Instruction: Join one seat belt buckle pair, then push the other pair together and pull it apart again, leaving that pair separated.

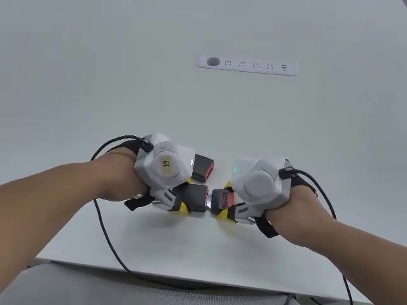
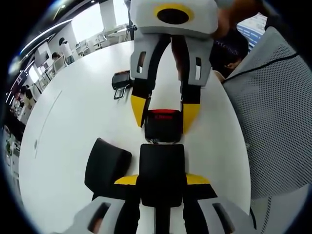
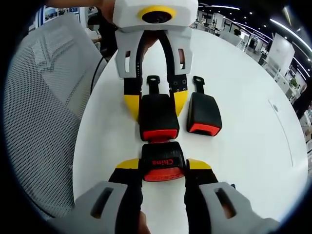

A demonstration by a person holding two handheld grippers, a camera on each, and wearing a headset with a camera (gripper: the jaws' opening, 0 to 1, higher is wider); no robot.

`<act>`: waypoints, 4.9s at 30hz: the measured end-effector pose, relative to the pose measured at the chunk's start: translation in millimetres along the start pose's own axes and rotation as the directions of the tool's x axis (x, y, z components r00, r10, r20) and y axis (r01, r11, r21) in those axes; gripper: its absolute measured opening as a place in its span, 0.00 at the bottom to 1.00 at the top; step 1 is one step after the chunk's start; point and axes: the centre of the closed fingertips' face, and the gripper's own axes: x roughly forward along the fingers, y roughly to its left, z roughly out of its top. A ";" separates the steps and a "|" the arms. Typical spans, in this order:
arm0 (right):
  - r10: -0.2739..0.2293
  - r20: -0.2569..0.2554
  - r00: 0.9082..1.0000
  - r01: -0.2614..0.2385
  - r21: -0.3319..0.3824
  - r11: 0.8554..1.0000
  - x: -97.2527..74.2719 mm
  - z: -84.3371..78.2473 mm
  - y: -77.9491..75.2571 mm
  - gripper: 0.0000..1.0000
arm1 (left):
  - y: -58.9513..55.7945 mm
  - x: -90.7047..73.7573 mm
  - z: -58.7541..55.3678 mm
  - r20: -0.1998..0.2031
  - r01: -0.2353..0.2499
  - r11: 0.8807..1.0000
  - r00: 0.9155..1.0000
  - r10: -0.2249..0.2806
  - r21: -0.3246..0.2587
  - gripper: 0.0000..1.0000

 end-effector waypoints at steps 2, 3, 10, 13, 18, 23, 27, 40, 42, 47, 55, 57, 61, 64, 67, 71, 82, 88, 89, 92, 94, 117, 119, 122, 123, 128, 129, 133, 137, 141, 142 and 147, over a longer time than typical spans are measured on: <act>0.003 -0.002 1.000 -0.003 -0.005 1.000 -0.3 -1.0 -1.0 0.30 | 0.3 -0.3 -0.4 0.020 -0.002 1.000 1.000 0.002 -0.009 0.33; 0.005 -0.007 1.000 -0.005 -0.016 1.000 -0.9 -1.9 -1.6 0.30 | -0.1 0.7 -0.4 0.033 -0.005 1.000 0.999 0.005 -0.020 0.33; 0.013 -0.021 1.000 -0.014 -0.026 1.000 -0.2 -5.5 -3.6 0.30 | -0.2 2.4 -1.7 0.079 -0.022 0.999 0.997 0.024 -0.034 0.33; 0.014 -0.028 1.000 -0.015 -0.026 1.000 -1.3 -6.0 -1.1 0.31 | 0.6 4.9 -2.7 0.082 -0.022 0.999 0.996 0.024 -0.034 0.32; 0.015 -0.033 0.999 -0.015 -0.010 1.000 -1.7 -6.5 -2.4 0.31 | 0.8 5.9 -2.7 0.079 -0.024 0.999 0.997 0.026 -0.031 0.32; 0.024 -0.017 1.000 -0.023 0.012 1.000 -2.7 -8.4 -2.4 0.31 | 0.9 6.7 -3.7 0.070 -0.027 1.000 0.997 0.027 0.000 0.32; 0.025 -0.025 0.999 -0.025 0.004 1.000 -2.4 -6.9 -0.5 0.31 | 0.8 7.7 -3.9 0.065 -0.021 1.000 0.998 0.021 0.002 0.32; 0.012 -0.035 0.999 -0.011 0.009 1.000 0.5 -7.1 -2.6 0.32 | -4.2 5.9 0.9 0.055 -0.029 0.999 0.998 0.030 -0.016 0.33; 0.011 -0.035 0.999 -0.011 0.009 1.000 1.2 -7.1 -2.3 0.33 | -3.7 6.1 0.3 0.054 -0.028 0.999 0.998 0.029 -0.017 0.33; 0.007 -0.032 0.999 -0.006 0.008 1.000 1.4 -7.9 -2.5 0.33 | -3.1 6.3 -0.7 0.057 -0.025 0.999 0.998 0.026 -0.020 0.33; 0.005 -0.027 1.000 -0.005 0.010 1.000 -0.8 -7.4 -0.6 0.33 | -2.8 5.9 -0.5 0.053 -0.021 1.000 0.998 0.021 -0.016 0.33; 0.003 -0.028 1.000 -0.003 0.009 1.000 -0.9 -7.4 -0.5 0.33 | -3.1 5.6 -0.2 0.052 -0.022 1.000 0.998 0.023 -0.016 0.33; -0.006 -0.029 1.000 0.006 0.013 1.000 -0.7 -6.6 -0.2 0.33 | -2.2 6.2 -1.2 0.041 -0.024 0.999 0.999 0.025 -0.021 0.33; -0.012 -0.026 1.000 0.013 0.009 1.000 -1.7 -6.5 0.1 0.33 | -1.8 6.9 -2.0 0.029 -0.021 0.999 0.999 0.022 -0.026 0.33; -0.015 -0.025 1.000 0.015 0.008 1.000 -1.6 -7.0 0.0 0.33 | 0.0 7.7 -3.9 0.020 -0.024 0.999 0.999 0.025 -0.022 0.34; -0.010 -0.031 0.999 0.011 0.004 1.000 -1.4 -7.8 -0.4 0.33 | 1.5 9.1 -5.3 0.003 -0.034 0.999 0.999 0.034 -0.024 0.34; -0.046 -0.036 0.998 0.047 0.007 0.999 -13.9 -4.4 3.4 0.35 | -5.0 5.0 -8.5 -0.029 -0.046 0.999 0.999 0.046 -0.021 0.41; -0.055 0.000 0.998 0.055 0.028 0.998 -27.9 1.6 1.9 0.35 | 2.9 -8.2 2.9 0.006 -0.083 0.996 0.996 0.084 -0.011 0.43; -0.058 0.004 0.998 0.058 0.027 0.998 -30.2 2.3 1.4 0.35 | 4.6 -9.6 5.5 0.014 -0.089 0.996 0.996 0.089 -0.012 0.43; -0.061 0.012 0.998 0.061 0.028 0.998 -37.9 4.1 -1.0 0.33 | 11.7 -16.2 13.7 0.032 -0.109 0.994 0.993 0.110 -0.012 0.43; -0.071 0.008 0.997 0.071 0.023 0.997 -39.5 0.3 -6.0 0.33 | 15.5 -11.4 11.6 0.032 -0.113 0.994 0.993 0.114 -0.008 0.46; -0.127 -0.028 0.991 0.128 0.012 0.992 -73.0 -33.7 -63.1 0.30 | 59.3 -30.8 20.5 0.092 -0.154 0.986 0.983 0.160 -0.067 0.46; -0.131 -0.040 0.991 0.132 0.010 0.991 -75.5 -41.0 -67.9 0.30 | 65.7 -30.1 17.9 0.080 -0.164 0.985 0.983 0.168 -0.048 0.46; -0.146 -0.066 0.987 0.148 0.013 0.989 -81.4 -57.2 -79.9 0.30 | 72.1 -31.0 18.4 0.065 -0.174 0.984 0.982 0.176 -0.034 0.43; -0.150 -0.068 0.986 0.151 0.015 0.988 -83.1 -59.1 -82.2 0.30 | 75.0 -30.5 17.4 0.066 -0.175 0.984 0.982 0.177 -0.034 0.44; -0.159 -0.096 0.983 0.161 0.009 0.987 -86.6 -72.8 -93.8 0.31 | 81.8 -25.2 8.4 0.047 -0.161 0.987 0.986 0.162 -0.018 0.40; -0.157 -0.100 0.983 0.158 0.007 0.987 -85.8 -74.9 -95.0 0.31 | 82.1 -23.6 6.1 0.037 -0.157 0.987 0.987 0.158 -0.013 0.40; -0.138 -0.121 0.983 0.136 -0.027 0.990 -81.5 -80.0 -97.1 0.31 | 82.2 -18.9 1.6 0.026 -0.143 0.990 0.989 0.143 -0.003 0.38; -0.125 -0.141 0.982 0.117 -0.061 0.991 -76.0 -81.9 -95.9 0.32 | 78.6 -15.5 2.4 0.011 -0.132 0.991 0.991 0.132 0.020 0.36; -0.119 -0.158 0.980 0.110 -0.066 0.992 -69.9 -85.1 -101.0 0.31 | 78.4 -10.0 1.4 -0.001 -0.121 0.993 0.993 0.121 0.018 0.35; -0.112 -0.161 0.981 0.102 -0.067 0.992 -69.5 -85.4 -100.2 0.31 | 78.0 -9.7 1.1 -0.003 -0.118 0.993 0.993 0.118 0.018 0.35; -0.104 -0.159 0.982 0.093 -0.076 0.993 -65.9 -84.7 -102.1 0.31 | 76.5 -9.4 -0.3 -0.012 -0.113 0.993 0.993 0.114 0.022 0.35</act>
